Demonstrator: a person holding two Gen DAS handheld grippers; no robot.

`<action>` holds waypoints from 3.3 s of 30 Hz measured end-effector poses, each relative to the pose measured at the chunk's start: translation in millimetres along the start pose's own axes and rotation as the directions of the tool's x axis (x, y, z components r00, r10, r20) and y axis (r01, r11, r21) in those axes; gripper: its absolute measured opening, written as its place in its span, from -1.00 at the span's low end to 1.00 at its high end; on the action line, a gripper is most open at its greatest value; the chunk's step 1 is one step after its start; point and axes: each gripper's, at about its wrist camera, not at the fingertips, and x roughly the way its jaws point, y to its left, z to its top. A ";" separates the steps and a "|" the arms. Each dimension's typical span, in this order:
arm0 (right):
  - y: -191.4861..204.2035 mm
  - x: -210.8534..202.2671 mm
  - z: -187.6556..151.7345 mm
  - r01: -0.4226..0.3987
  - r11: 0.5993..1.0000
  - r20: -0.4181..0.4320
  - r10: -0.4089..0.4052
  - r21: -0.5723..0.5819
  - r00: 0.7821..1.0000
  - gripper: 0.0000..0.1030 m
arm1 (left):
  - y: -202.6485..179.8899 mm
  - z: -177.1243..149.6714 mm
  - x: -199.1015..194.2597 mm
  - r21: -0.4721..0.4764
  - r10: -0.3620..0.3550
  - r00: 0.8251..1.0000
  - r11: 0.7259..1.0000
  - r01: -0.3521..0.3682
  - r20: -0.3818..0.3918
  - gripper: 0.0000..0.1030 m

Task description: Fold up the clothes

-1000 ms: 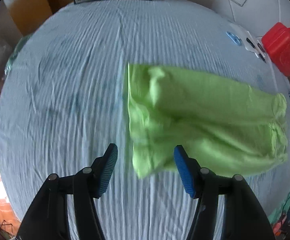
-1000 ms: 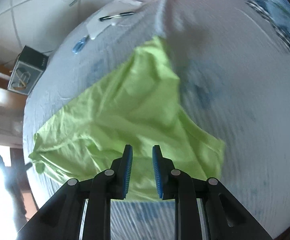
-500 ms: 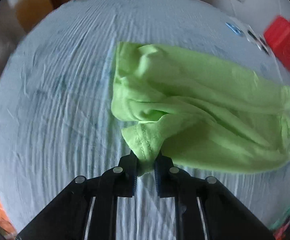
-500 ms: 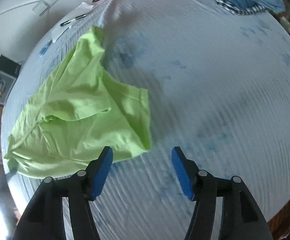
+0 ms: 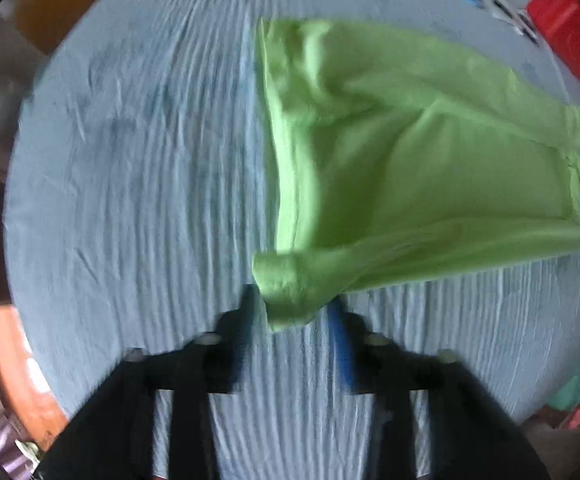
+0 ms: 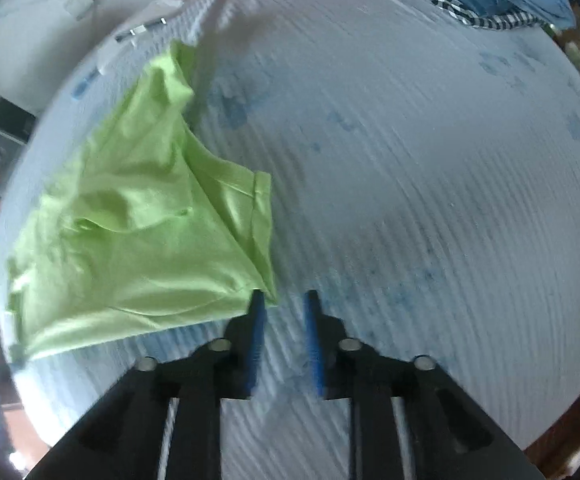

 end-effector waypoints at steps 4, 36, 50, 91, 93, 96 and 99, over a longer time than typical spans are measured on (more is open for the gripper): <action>-1.4 -17.0 -9.2 -0.030 0.998 0.058 0.026 0.055 0.998 -0.52 | -15.5 24.3 -34.2 0.090 -0.092 0.991 0.992 0.083 0.098 0.12; 24.2 -17.2 -43.7 -0.010 0.984 0.109 -0.009 0.177 0.994 -0.38 | 18.1 35.2 15.8 -0.055 -0.068 0.989 0.996 0.075 0.132 0.12; 22.5 -12.5 9.8 -0.092 0.994 0.074 0.097 -0.059 0.993 -0.34 | -60.8 12.3 2.2 -0.174 -0.031 0.985 0.983 0.061 0.170 0.12; 92.8 -0.2 207.1 -0.271 -0.188 -0.277 0.003 -0.944 0.961 -0.30 | -548.1 35.8 13.0 -0.893 0.245 0.962 0.450 -0.005 0.117 0.91; 94.4 10.2 210.8 -0.278 -0.256 -0.285 -0.012 -0.926 0.959 -0.31 | -552.6 39.4 21.0 -0.920 0.235 0.968 0.393 -0.014 0.086 0.91; 90.8 23.8 213.2 -0.276 -0.341 -0.285 -0.026 -0.899 0.958 -0.30 | -560.2 50.2 29.3 -0.940 0.247 0.968 0.338 -0.047 0.041 0.91; 93.0 34.2 217.8 -0.283 -0.397 -0.301 -0.017 -0.873 0.953 -0.31 | -564.4 60.4 38.9 -0.951 0.244 0.970 0.303 -0.058 0.018 0.91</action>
